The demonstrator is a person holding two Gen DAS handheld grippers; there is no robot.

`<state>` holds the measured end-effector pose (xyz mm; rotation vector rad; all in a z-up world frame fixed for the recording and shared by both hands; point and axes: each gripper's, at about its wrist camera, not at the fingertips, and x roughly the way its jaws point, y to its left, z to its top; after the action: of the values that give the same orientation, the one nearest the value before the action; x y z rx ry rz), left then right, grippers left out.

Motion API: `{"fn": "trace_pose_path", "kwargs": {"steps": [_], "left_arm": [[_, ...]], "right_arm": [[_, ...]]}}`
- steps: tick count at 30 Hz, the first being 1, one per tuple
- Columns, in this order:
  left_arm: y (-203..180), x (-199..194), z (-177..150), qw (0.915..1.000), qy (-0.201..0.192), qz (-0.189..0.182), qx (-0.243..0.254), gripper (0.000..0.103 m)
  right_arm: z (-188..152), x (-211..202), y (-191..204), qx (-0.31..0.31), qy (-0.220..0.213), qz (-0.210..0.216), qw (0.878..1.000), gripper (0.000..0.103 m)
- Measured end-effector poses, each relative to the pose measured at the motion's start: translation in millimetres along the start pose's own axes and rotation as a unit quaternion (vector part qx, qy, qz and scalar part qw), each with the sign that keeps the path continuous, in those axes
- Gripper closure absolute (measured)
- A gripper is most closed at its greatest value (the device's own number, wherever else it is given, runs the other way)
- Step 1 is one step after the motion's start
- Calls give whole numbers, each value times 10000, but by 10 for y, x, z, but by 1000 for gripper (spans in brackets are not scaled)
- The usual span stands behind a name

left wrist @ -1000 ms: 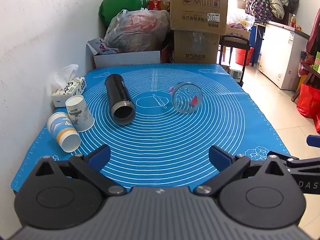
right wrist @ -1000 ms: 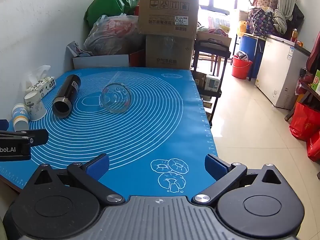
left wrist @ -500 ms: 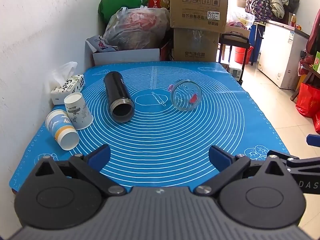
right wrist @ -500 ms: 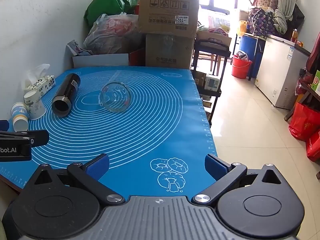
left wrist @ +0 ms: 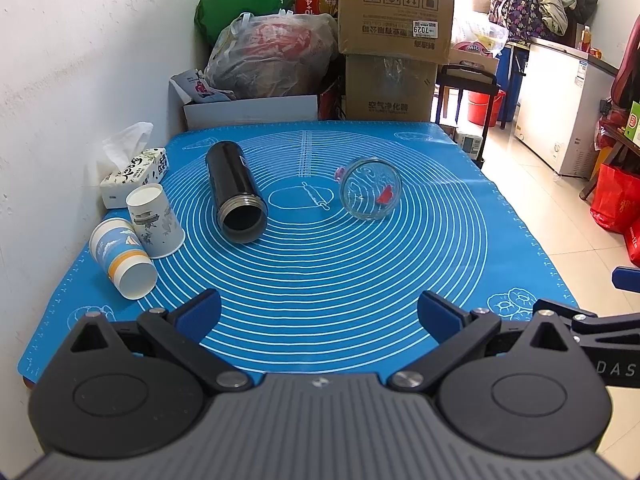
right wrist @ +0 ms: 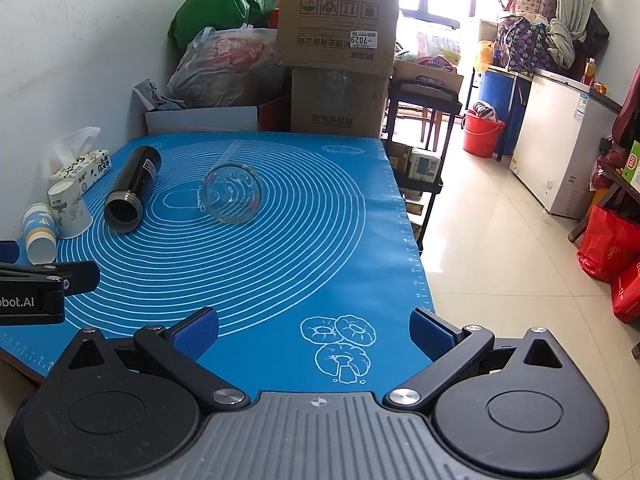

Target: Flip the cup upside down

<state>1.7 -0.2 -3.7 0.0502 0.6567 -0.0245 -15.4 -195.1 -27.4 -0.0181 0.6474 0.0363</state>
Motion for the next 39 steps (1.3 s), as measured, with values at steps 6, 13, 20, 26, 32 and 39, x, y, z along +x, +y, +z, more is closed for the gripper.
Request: {"fn": "trace_pose_path", "kwargs": {"steps": [6,13,20,26,32,39], "left_arm": [[-16,-1,-31,10000,10,12,4,0],[-31,0,-21,10000,40,1,33,0],[-29,5,-16,10000,62,-2,35,0],[-29,8,-23,10000,72,-5,43,0],[-29,12,-27,10000,67,-7,43,0],[-31,21,-21,10000,73,-13,67,0]], "right_arm": [[-8,2,-2,-4,8,-6,10000,0],[-12,7,-1,-3,18,-7,10000,0],[-27,31,-12,6,32,-13,10000,0],[-26,31,-13,8,35,-12,10000,0],[-24,32,-12,9,35,-14,10000,0],[-35,71,-48,55,29,-25,10000,0]]}}
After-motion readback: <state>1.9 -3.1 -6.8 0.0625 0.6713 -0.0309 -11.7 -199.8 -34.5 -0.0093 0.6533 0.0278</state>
